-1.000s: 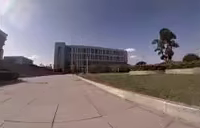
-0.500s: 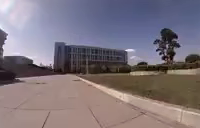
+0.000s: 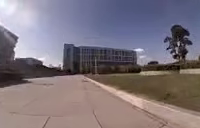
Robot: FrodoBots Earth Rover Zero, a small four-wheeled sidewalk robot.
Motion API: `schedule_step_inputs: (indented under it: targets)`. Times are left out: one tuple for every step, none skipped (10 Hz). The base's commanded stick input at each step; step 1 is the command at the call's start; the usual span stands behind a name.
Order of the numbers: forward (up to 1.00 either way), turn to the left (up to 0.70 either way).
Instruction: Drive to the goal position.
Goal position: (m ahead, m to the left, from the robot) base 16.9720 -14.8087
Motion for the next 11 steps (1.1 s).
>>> schedule_step_inputs:
  targets:
    - [0.70, 0.00]
    - [0.70, 0.23]
    - [0.70, 0.31]
    - [0.70, 0.22]
    - [0.70, 0.00]
    - [0.70, 0.00]
    - [0.70, 0.00]
    - [0.70, 0.00]
    - [0.70, 0.00]
    - [0.70, 0.00]
    - [0.70, 0.00]
